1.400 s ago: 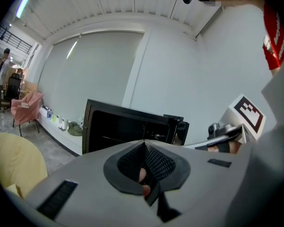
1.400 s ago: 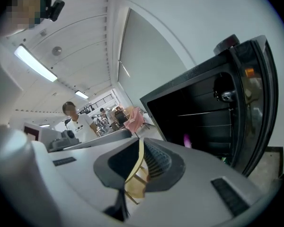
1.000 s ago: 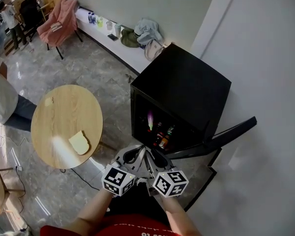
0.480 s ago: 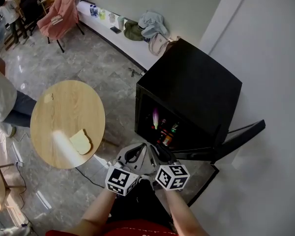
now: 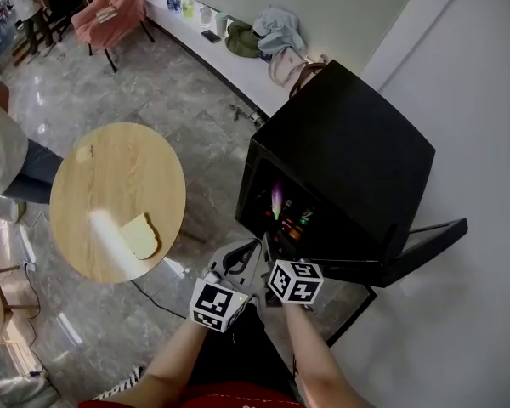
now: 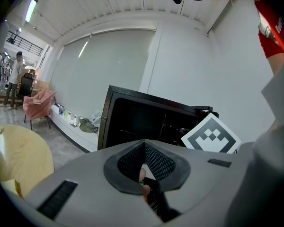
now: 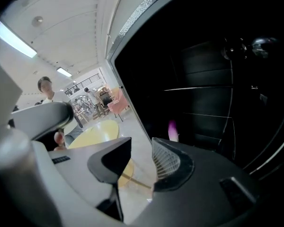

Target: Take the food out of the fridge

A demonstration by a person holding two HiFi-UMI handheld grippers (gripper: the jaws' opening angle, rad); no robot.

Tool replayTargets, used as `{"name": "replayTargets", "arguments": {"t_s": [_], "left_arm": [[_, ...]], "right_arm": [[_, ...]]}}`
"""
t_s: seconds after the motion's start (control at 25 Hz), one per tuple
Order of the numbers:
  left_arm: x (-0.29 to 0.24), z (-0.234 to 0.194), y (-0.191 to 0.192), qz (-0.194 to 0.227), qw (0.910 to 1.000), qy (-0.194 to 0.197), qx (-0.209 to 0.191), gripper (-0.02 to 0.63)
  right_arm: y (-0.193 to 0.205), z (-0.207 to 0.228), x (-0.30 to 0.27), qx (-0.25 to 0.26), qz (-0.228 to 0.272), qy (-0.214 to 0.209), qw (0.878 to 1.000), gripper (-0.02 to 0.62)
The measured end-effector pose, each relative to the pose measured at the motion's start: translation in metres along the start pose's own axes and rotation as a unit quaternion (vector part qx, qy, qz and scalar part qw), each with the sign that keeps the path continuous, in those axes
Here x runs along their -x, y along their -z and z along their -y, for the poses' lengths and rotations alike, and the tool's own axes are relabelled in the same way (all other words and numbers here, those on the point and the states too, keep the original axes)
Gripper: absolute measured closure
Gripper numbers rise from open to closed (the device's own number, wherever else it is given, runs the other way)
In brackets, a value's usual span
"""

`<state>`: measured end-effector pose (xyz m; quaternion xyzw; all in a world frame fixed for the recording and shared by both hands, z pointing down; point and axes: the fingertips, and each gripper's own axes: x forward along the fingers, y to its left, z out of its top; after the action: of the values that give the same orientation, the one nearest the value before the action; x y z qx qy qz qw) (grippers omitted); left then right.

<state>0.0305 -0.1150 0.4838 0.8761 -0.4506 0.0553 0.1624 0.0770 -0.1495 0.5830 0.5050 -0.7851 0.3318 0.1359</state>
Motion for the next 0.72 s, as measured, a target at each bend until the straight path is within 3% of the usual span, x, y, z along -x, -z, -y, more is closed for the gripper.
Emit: {"name": "replayTargets", "arguments": {"t_s": [0.44, 0.72], "left_arm": [[-0.033, -0.027, 0.057, -0.048, 0.9983, -0.017, 0.027, 0.604], [-0.044, -0.042, 0.08, -0.056, 0.9972, -0.022, 0.044, 0.604]], "right_arm": [[0.025, 0.014, -0.031, 0.006, -0.023, 0.006, 1.0, 0.477], [0.03, 0.028, -0.047, 0.012, -0.032, 0.018, 0.999, 0.477]]}}
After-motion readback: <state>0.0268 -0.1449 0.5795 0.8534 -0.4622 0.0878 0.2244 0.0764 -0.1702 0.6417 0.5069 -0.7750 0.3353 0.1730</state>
